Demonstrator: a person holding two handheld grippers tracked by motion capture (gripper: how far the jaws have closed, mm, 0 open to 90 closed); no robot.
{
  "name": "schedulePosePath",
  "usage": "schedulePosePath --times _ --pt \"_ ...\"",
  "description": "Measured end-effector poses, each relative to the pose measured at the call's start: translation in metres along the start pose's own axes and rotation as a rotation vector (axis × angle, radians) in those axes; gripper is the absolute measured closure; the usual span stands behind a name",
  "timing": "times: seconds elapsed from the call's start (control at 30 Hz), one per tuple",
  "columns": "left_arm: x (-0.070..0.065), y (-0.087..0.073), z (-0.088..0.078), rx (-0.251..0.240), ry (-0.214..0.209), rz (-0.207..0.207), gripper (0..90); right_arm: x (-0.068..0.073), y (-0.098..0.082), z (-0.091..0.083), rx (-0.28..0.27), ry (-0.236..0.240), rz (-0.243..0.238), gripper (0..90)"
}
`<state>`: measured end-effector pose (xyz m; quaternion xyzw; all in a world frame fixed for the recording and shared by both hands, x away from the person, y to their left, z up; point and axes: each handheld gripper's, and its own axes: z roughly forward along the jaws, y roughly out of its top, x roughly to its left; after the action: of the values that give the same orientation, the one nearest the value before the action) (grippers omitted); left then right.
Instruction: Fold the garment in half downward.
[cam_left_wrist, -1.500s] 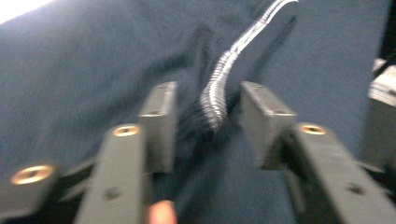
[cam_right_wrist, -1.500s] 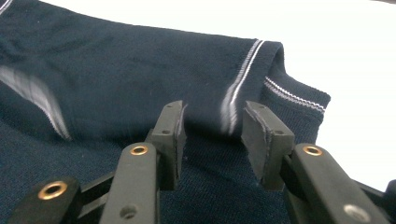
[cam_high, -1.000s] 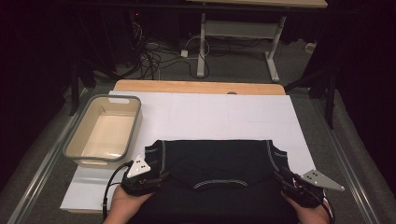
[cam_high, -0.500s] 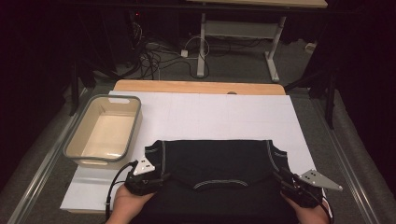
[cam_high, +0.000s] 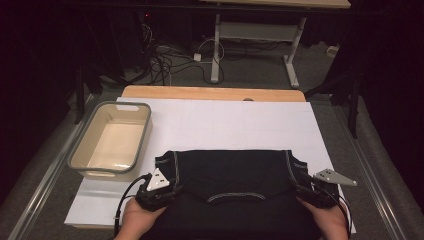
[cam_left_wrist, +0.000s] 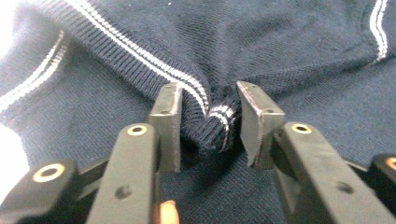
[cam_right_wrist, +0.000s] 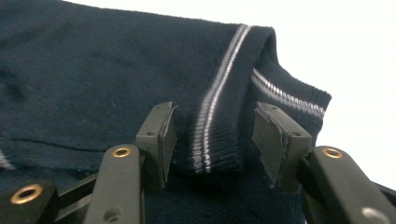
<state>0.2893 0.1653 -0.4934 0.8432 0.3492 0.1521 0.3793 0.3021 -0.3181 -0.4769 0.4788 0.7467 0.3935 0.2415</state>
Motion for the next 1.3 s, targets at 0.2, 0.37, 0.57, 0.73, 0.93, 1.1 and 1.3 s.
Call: schedulePosePath --times 0.2,0.37,0.57,0.73,0.93,1.1,1.3 --pt "-0.002 0.0 0.0 -0.001 0.001 0.021 67.8 0.0 -0.001 0.002 0.039 0.019 -0.01 59.4" --pt "-0.002 -0.001 -0.001 -0.005 0.0 0.029 70.8 0.004 -0.002 0.003 0.062 0.025 -0.043 72.3" --pt "-0.003 -0.001 -0.002 -0.02 0.009 0.037 72.5 0.007 -0.002 0.002 0.054 0.034 -0.076 80.8" --pt "-0.005 -0.001 -0.007 -0.048 0.023 0.048 72.6 0.008 -0.002 -0.008 -0.014 0.024 -0.092 81.0" --pt "-0.01 -0.003 -0.023 -0.083 0.028 0.059 72.5 0.012 -0.003 -0.026 -0.077 0.031 -0.107 80.9" --pt "-0.017 -0.005 -0.036 -0.107 0.029 0.078 72.5 0.017 -0.011 -0.043 -0.096 0.037 -0.113 80.9" --pt "-0.023 -0.019 -0.049 -0.117 0.008 0.065 72.5 0.023 -0.021 -0.056 -0.095 0.037 -0.124 80.9"
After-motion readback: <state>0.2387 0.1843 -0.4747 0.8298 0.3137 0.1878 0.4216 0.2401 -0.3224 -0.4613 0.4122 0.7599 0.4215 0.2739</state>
